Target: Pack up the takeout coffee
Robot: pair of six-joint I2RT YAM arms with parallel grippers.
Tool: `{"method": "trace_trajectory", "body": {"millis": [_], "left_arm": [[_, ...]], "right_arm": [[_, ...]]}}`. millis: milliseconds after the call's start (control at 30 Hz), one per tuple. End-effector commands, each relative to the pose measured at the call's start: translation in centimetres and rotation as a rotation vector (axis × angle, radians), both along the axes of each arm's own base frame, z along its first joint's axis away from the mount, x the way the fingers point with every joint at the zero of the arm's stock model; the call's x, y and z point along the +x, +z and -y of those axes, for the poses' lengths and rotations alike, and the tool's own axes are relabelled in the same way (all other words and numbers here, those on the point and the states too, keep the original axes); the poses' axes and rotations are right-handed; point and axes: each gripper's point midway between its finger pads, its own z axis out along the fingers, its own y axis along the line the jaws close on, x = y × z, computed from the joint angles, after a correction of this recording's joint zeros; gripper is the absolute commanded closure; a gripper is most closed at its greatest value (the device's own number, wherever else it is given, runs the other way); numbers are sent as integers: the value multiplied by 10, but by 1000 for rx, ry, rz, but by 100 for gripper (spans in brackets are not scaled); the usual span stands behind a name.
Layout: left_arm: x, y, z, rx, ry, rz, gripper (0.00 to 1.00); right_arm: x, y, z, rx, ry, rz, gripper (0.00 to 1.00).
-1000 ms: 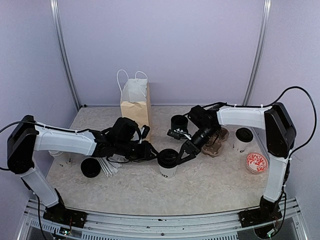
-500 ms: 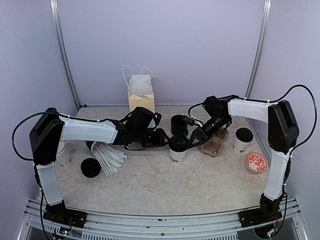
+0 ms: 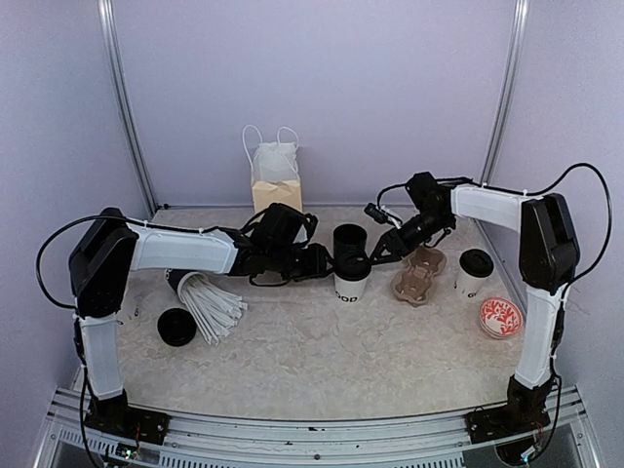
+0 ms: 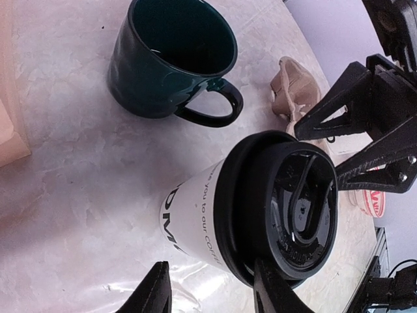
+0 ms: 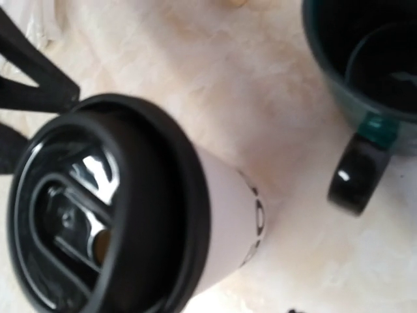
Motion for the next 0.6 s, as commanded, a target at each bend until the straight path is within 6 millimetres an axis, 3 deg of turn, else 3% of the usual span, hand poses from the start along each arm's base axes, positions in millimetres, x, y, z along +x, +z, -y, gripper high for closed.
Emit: {"method": "trace_trajectory", "body": {"millis": [0, 233, 333, 467, 567], "left_arm": [[-37, -5, 7, 55, -89, -26, 54], [-75, 32, 8, 62, -179, 54, 51], [-94, 57, 6, 86, -221, 112, 51], [-85, 94, -26, 163, -111, 193, 49], [-55, 127, -69, 219, 54, 253, 48]], "right_arm": [[11, 6, -2, -18, -5, 72, 48], [5, 39, 16, -55, -19, 183, 39], [1, 46, 24, -75, -19, 230, 37], [-5, 46, 33, -108, -22, 269, 34], [-9, 41, 38, -123, -28, 273, 33]]}}
